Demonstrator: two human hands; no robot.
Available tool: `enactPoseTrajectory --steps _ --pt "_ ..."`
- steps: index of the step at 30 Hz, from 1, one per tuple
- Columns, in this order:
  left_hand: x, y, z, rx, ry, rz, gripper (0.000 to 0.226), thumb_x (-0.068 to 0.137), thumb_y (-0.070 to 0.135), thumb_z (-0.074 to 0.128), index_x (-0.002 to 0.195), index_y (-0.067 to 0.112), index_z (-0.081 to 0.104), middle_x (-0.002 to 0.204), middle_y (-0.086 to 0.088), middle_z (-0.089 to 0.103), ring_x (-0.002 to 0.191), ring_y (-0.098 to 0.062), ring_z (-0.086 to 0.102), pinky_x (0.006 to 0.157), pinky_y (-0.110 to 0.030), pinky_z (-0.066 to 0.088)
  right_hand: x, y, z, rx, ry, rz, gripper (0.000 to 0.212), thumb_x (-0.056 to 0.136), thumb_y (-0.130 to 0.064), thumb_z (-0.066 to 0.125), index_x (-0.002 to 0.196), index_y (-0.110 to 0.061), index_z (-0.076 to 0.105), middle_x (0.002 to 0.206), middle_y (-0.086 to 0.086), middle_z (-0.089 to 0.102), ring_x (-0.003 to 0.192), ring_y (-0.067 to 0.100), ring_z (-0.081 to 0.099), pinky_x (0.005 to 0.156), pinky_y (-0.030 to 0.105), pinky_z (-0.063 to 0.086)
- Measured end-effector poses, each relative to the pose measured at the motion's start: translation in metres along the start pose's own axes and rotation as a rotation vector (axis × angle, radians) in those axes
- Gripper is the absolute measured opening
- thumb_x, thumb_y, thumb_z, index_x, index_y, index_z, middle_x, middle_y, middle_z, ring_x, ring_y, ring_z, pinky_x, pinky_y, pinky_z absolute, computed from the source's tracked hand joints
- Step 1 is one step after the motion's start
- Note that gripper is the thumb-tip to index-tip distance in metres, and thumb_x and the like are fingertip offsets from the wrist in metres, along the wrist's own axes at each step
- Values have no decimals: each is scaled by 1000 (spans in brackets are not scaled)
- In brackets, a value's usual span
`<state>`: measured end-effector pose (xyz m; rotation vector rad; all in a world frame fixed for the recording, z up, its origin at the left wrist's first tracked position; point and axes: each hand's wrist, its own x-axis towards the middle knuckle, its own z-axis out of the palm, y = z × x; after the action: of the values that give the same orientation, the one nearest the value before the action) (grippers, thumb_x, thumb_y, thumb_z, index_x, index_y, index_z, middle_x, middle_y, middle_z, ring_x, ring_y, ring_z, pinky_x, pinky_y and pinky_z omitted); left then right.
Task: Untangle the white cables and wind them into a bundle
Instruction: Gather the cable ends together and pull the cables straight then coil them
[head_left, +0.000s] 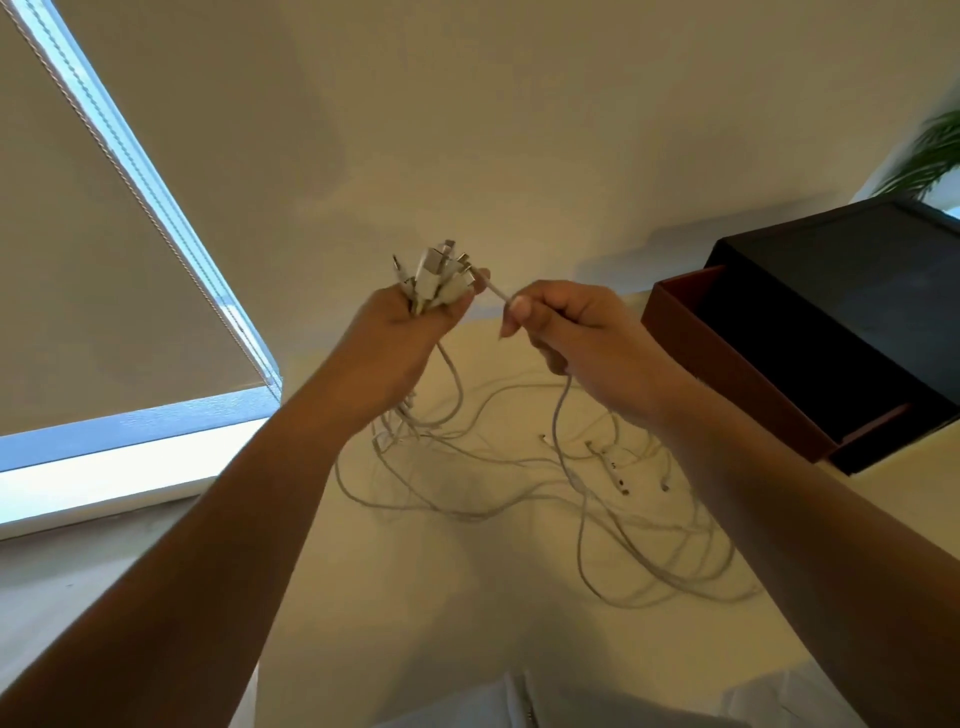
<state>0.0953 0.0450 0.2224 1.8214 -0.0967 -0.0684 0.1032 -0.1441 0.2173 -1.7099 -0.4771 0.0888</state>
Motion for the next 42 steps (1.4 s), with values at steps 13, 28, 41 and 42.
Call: enactPoseTrajectory --steps 13,28,41,42 --pt "1 17 -6 -406 231 -4 24 102 20 44 81 19 57 61 10 62 43 -3 25 39 -15 18 -9 39 10 -194 -105 83 31 102 -19 41 76 -14 56 57 -10 35 48 2 31 50 12 26" --pt "14 28 -89 -468 481 128 27 104 26 39 80 25 51 59 15 53 42 -5 22 39 -14 20 -73 161 -64 -542 -19 472 34 102 -24 39 71 -16 52 65 1 45 62 15 39 62 29 32" --pt "13 29 -81 -426 518 120 26 103 28 43 78 25 53 59 13 51 42 -3 26 40 -16 19 -62 169 -89 -580 217 669 38 102 -32 38 72 -13 52 69 2 44 58 17 43 58 34 35" --pt "12 29 -78 -416 514 114 26 102 27 44 78 24 54 59 13 52 43 -3 26 41 -16 19 -57 164 -87 -582 236 624 35 103 -29 37 77 -13 53 72 0 44 60 13 42 59 31 31"
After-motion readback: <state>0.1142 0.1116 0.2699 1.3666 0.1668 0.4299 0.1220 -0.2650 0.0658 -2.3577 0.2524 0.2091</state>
